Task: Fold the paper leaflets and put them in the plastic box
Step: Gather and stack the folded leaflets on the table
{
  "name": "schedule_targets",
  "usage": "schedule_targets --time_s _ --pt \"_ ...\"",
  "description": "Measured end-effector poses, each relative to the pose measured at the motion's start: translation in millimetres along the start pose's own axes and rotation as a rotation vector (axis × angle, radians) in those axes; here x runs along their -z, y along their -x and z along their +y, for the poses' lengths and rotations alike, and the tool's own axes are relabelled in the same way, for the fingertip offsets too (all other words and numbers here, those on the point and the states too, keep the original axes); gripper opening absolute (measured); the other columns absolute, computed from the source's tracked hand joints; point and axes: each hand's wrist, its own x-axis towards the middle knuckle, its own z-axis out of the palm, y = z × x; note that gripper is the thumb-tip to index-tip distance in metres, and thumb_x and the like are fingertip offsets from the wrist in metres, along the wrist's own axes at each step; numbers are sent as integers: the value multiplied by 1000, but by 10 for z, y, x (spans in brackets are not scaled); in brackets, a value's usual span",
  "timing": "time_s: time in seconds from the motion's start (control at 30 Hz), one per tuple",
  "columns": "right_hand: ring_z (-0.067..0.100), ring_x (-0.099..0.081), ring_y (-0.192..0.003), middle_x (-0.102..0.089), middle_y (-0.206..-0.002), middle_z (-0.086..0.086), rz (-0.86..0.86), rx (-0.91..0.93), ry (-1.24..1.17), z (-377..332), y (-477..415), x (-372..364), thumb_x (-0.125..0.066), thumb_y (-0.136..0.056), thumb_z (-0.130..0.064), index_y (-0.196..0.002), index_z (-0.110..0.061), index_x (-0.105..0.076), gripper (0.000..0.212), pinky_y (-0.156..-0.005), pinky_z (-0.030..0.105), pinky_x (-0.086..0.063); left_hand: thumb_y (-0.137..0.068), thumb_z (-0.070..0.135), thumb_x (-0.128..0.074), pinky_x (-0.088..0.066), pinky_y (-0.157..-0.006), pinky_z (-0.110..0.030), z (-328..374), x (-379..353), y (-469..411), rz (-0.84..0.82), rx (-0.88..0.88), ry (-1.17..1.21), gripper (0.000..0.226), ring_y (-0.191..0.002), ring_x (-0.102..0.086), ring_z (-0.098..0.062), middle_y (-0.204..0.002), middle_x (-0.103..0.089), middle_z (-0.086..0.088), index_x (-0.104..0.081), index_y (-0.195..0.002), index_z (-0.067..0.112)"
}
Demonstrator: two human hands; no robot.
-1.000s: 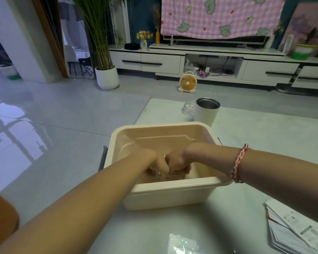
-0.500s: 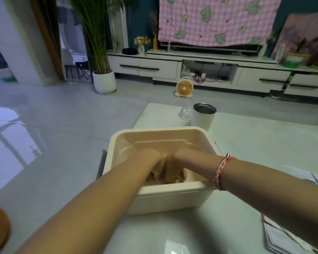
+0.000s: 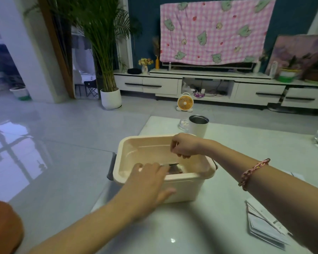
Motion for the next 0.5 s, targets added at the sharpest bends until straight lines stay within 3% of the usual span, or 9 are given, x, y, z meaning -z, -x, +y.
schedule_targets --time_s 0.1,0.17,0.23,0.27,0.33,0.4,0.43,0.5 --pt "13 -51 -55 -55 -68 1 64 58 -57 33 169 20 -44 -89 -2 -90 -9 -56 14 -48 20 -44 -67 41 -62 -34 -92 -49 108 -355 51 268 -78 -183 69 -97 -55 -27 -109 -58 -12 -42 -121 4" --pt "13 -52 -60 -56 -72 -1 99 103 -48 63 300 22 -47 -89 -3 -88 -11 -56 12 -53 19 -44 -60 17 -60 -31 -88 -50 92 -479 -37 390 -88 -258 63 -98 -45 -30 -112 -45 -16 -41 -119 1" --pt "13 -51 -71 -55 -79 -4 151 152 -3 81 437 48 -49 -90 -7 -90 -14 -57 10 -56 17 -40 -64 12 -48 -32 -86 -48 -10 -495 -115 420 -78 -275 53 -95 -42 -30 -112 -40 -13 -41 -116 3" --pt "12 -50 -74 -54 -80 -6 184 168 16 120 536 77 -50 -91 -9 -93 -13 -58 9 -55 14 -39 -63 11 -50 -32 -84 -47 -50 -494 -169 418 -63 -270 53 -93 -42 -29 -112 -39 -13 -41 -115 5" --pt "11 -53 -70 -54 -79 -8 251 177 -19 245 732 123 -51 -92 -13 -95 -11 -60 10 -54 12 -42 -50 11 -67 -38 -80 -45 -144 -489 -266 252 9 -250 68 -90 -42 -28 -111 -41 -13 -41 -113 8" --pt "14 -58 -75 -60 -86 -3 328 157 -32 433 944 192 -52 -91 -15 -92 -15 -60 7 -66 23 -47 -41 23 -82 -44 -82 -45 -179 -425 -379 102 80 -246 91 -97 -43 -29 -119 -46 -13 -35 -117 11" --pt "16 -58 -81 -62 -89 -2 352 135 -11 558 1068 225 -54 -91 -16 -90 -17 -60 6 -72 27 -48 -53 32 -81 -41 -92 -48 -177 -385 -440 66 94 -253 93 -110 -41 -31 -130 -42 -15 -26 -125 12" --pt "16 -58 -87 -63 -92 -2 340 90 14 802 1272 239 -55 -91 -17 -89 -20 -60 6 -79 31 -48 -85 30 -56 -16 -111 -49 -178 -307 -548 -16 126 -244 77 -135 -20 -30 -150 -15 -13 -5 -140 13"
